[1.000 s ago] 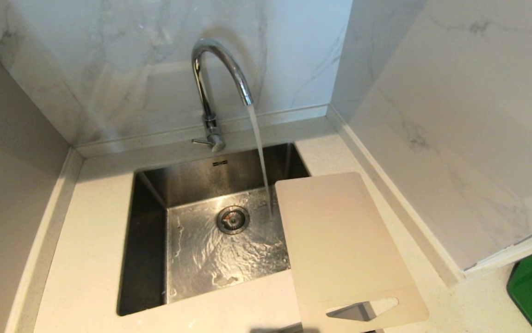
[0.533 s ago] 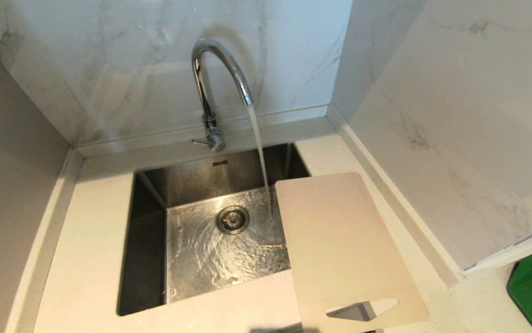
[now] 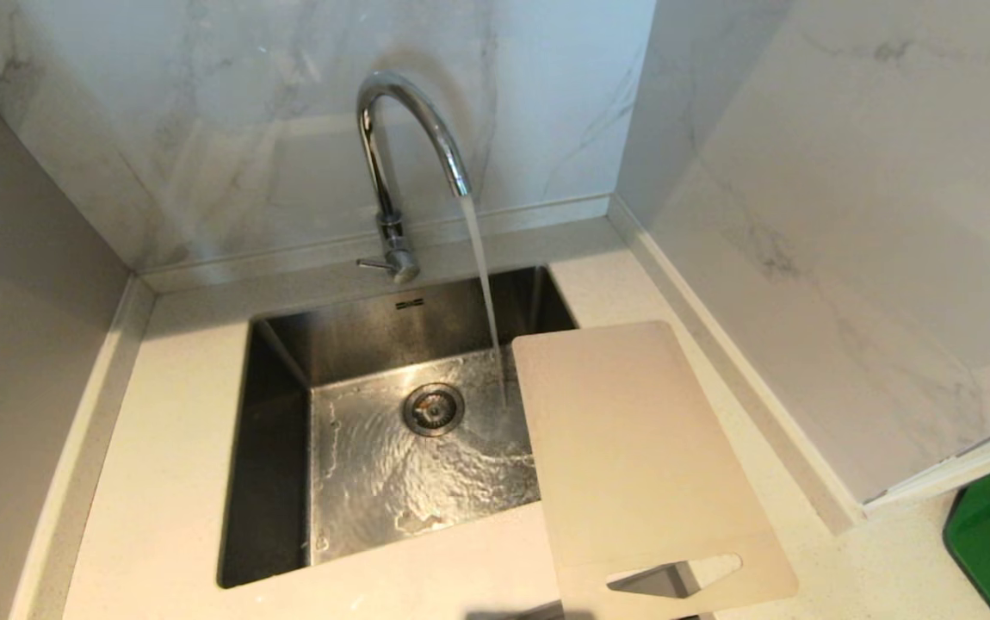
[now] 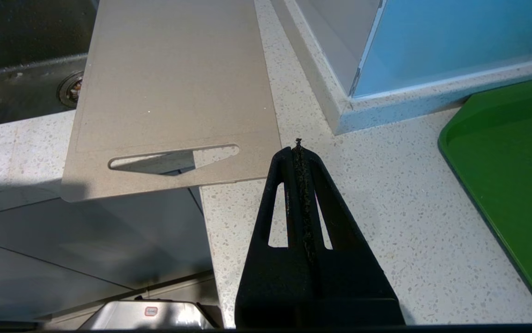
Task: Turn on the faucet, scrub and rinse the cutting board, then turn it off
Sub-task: Pick up the cutting board
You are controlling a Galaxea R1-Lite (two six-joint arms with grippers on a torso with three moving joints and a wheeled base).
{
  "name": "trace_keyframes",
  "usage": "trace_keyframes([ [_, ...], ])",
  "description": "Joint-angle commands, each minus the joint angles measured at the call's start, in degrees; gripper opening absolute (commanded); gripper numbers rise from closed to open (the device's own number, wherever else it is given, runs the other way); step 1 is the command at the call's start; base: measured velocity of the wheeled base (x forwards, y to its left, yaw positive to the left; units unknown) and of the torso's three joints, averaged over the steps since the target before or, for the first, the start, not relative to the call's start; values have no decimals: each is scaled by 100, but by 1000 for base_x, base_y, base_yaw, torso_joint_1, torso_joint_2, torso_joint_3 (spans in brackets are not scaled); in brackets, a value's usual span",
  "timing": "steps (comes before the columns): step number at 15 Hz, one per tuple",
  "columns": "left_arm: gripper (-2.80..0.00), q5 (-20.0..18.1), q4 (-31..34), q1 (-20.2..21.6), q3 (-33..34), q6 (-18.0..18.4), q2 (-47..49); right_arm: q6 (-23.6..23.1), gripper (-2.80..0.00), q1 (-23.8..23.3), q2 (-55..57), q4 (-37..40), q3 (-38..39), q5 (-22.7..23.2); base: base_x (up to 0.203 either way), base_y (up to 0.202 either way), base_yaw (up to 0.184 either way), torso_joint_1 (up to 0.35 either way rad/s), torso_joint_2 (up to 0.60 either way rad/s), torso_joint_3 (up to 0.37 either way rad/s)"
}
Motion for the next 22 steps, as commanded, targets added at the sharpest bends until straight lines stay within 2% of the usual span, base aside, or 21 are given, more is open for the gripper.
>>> trace_keyframes([
  [1, -280, 2, -2, -3, 0, -2, -18, 2, -280, 5, 0, 0, 1, 0, 0, 0, 0, 0, 0, 0],
  [6, -280, 2, -11, 2, 0, 86, -11, 2, -280, 6, 0, -1, 9, 0, 0, 0, 0, 0, 0, 0],
  [22, -280, -7, -2, 3, 0, 42, -11, 11, -280, -2, 0, 2, 0, 0, 0, 0, 0, 0, 0, 0],
])
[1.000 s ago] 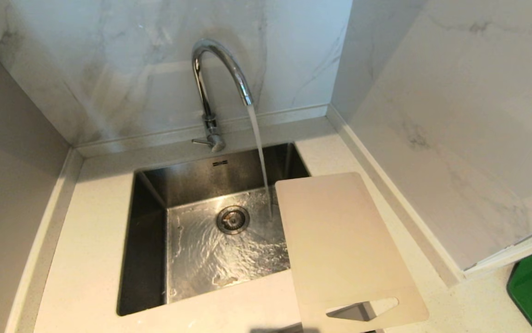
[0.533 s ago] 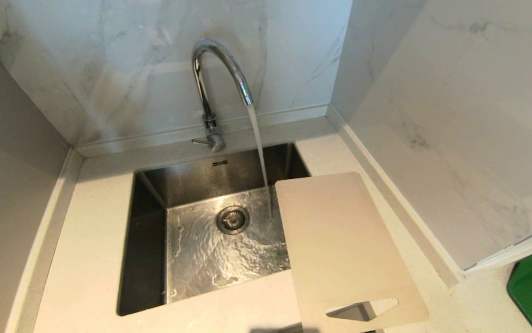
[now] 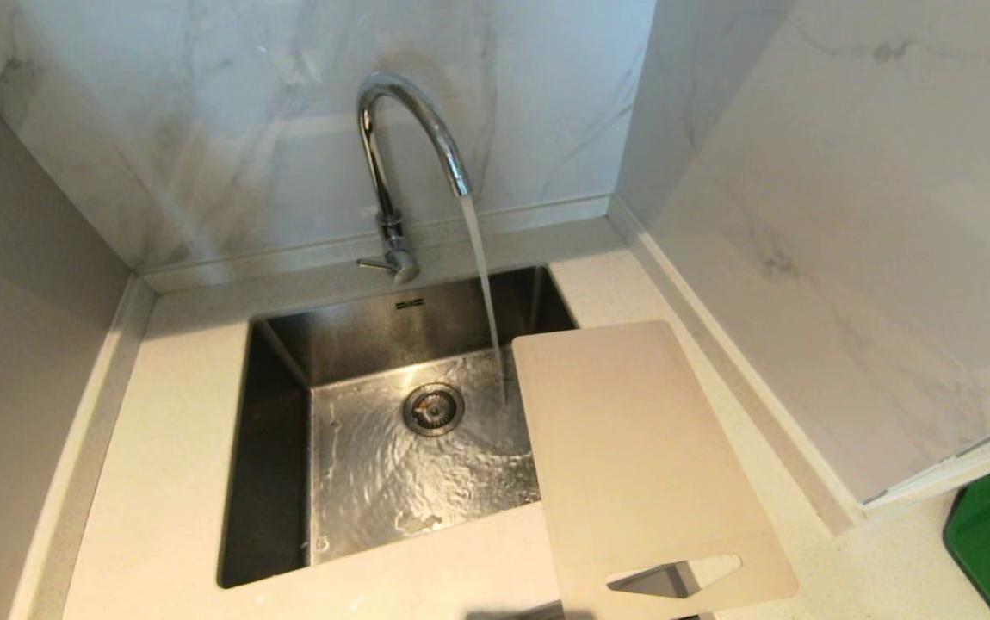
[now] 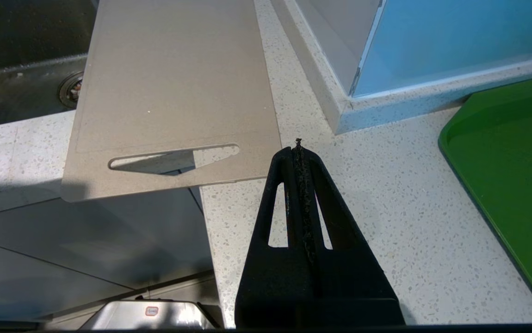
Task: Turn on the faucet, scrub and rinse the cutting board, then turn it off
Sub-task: Pick up the cutting board
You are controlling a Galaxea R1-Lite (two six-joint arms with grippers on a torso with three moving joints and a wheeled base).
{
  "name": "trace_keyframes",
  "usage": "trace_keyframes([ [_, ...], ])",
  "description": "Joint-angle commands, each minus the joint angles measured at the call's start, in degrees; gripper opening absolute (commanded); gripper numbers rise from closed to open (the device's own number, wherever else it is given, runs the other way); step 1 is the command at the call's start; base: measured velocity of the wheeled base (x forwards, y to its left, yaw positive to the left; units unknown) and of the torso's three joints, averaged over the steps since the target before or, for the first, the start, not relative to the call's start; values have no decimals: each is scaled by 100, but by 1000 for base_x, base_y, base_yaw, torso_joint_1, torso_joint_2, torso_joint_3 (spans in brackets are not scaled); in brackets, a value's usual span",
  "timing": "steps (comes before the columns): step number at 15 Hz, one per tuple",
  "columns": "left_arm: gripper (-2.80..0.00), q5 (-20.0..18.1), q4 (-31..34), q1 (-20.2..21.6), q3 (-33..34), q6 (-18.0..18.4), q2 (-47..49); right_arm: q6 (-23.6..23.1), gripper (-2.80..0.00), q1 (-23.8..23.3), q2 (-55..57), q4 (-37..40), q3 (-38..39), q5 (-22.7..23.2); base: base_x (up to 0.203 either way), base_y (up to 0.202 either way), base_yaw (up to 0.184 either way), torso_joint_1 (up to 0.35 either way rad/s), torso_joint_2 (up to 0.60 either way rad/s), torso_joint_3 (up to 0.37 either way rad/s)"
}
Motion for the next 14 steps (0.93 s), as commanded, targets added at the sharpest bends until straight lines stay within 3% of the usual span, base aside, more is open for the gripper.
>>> trace_keyframes([
  [1, -280, 1, -2, 0, 0, 1, -11, -30, -280, -2, 0, -29, 9, -22, 0, 0, 0, 0, 0, 0],
  [9, -280, 1, -2, -3, 0, 1, -13, -152, -280, 7, 85, 251, -143, 12, 0, 0, 0, 0, 0, 0],
  [14, -280, 1, -2, 0, 0, 8, -11, -221, -280, 14, 1237, 784, -2038, 433, 0, 0, 0, 0, 0, 0],
])
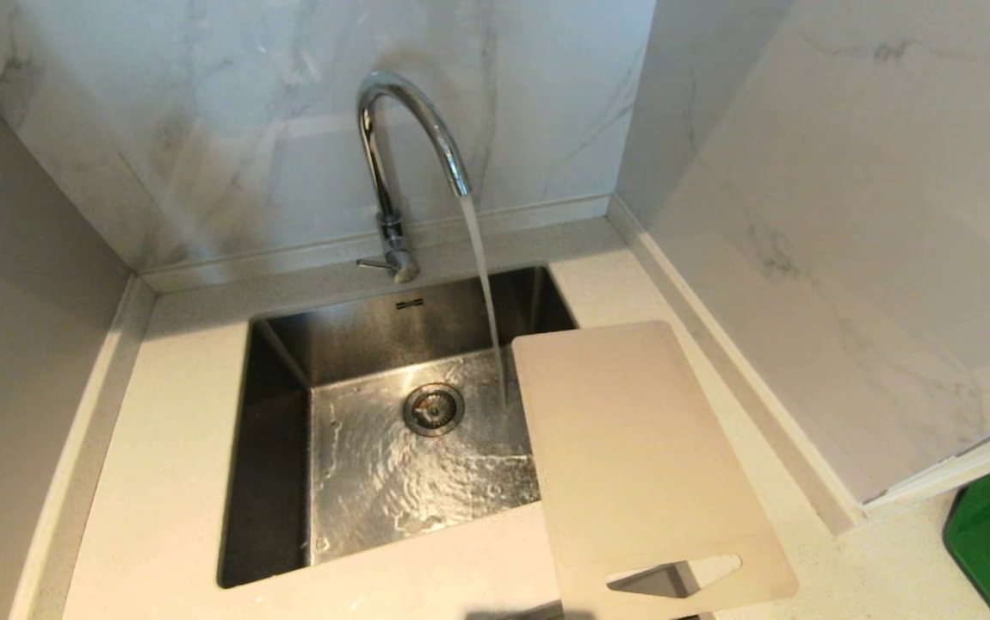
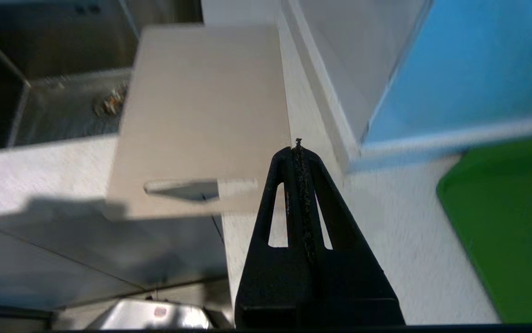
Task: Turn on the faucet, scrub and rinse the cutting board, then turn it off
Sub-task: Pick up the cutting board
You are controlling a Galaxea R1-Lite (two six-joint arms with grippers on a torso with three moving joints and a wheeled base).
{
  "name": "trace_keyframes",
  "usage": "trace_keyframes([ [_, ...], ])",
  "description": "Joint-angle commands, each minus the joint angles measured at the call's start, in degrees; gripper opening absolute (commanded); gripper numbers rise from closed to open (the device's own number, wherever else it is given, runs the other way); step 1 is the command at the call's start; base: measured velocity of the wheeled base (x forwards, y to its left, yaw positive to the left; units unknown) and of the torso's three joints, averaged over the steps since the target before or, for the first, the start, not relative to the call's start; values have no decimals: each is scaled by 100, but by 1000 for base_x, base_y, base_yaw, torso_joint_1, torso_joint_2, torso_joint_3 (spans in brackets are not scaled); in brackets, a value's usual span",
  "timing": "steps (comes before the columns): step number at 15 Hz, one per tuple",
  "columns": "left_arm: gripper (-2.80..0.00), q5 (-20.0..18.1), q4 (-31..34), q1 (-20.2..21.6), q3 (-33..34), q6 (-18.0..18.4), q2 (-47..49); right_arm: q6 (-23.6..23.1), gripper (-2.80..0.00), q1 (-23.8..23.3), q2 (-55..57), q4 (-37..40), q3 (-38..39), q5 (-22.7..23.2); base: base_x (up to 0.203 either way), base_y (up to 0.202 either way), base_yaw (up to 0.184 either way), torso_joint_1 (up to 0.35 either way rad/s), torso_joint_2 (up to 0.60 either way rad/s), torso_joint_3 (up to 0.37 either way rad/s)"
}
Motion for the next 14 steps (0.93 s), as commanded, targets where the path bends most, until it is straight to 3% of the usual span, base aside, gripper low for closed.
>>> trace_keyframes([
  [1, -280, 2, -2, 2, 0, -4, -20, -42, -280, 13, 1031, 54, -1145, 127, 0, 0, 0, 0, 0, 0],
  [6, -280, 2, -2, 3, 0, 1, -11, -822, -280, 19, 2838, 221, -3206, 780, 0, 0, 0, 0, 0, 0],
  [14, -280, 2, -2, 3, 0, -1, -11, -1337, -280, 26, 4650, 2316, -6855, 1879, 0, 0, 0, 0, 0, 0],
])
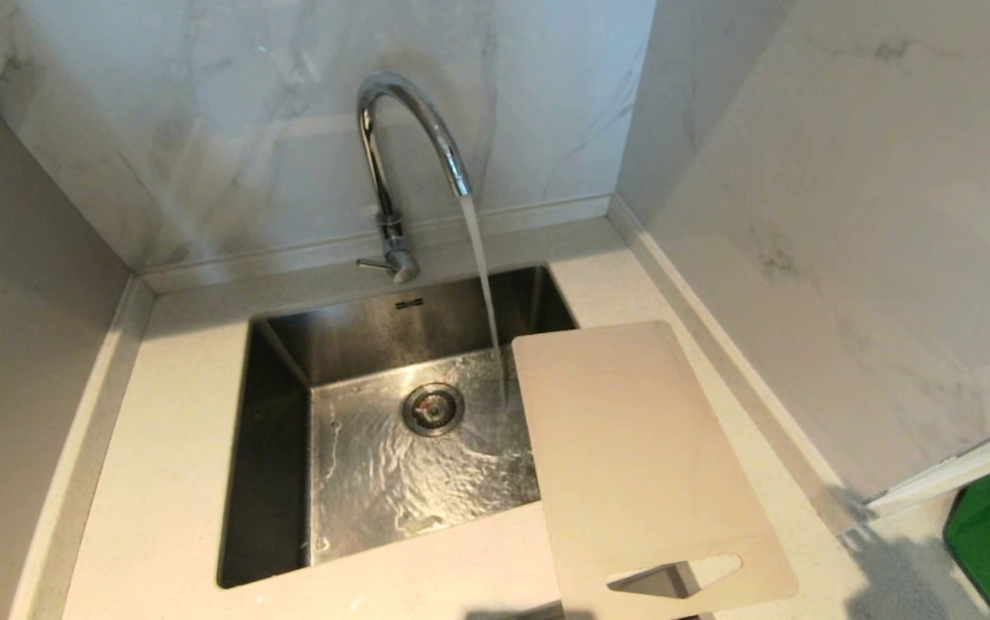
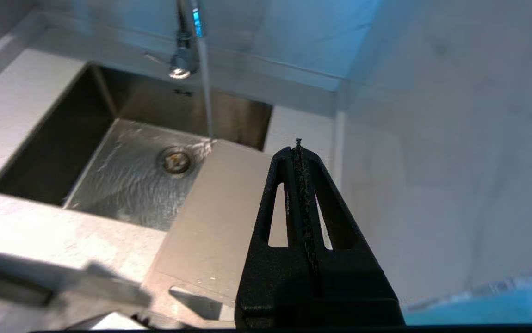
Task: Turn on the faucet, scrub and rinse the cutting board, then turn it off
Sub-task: Pick up the cutting board
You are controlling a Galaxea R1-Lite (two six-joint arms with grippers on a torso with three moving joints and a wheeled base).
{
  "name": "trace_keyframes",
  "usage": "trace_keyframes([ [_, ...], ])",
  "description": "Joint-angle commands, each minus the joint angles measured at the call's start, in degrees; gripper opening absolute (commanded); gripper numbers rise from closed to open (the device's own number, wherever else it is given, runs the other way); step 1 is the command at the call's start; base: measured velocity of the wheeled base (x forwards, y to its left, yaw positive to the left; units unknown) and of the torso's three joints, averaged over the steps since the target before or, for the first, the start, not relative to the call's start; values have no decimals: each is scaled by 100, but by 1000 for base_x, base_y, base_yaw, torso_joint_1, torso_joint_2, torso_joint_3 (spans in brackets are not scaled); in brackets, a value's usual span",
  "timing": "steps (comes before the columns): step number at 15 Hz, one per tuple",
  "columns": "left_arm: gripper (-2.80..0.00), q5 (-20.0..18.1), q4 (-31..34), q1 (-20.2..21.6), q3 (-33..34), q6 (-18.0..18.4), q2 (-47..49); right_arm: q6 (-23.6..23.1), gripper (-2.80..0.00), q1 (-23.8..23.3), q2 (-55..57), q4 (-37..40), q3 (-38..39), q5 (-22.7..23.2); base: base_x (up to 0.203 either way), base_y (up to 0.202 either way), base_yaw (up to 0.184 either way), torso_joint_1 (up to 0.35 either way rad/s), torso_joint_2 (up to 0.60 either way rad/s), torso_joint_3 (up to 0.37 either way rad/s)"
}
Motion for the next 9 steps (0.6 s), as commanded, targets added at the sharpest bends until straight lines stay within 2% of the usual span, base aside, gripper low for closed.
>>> trace_keyframes([
  [1, -280, 4, -4, 0, 0, -9, -11, -65, -280, 8, 890, 547, -934, 247, 0, 0, 0, 0, 0, 0],
  [5, -280, 4, -4, 0, 0, -9, -18, -241, -280, 180, 1595, 1594, -2016, 846, 0, 0, 0, 0, 0, 0],
  [9, -280, 4, -4, 0, 0, -9, -19, -348, -280, 821, 2315, 2914, -2699, 872, 0, 0, 0, 0, 0, 0],
])
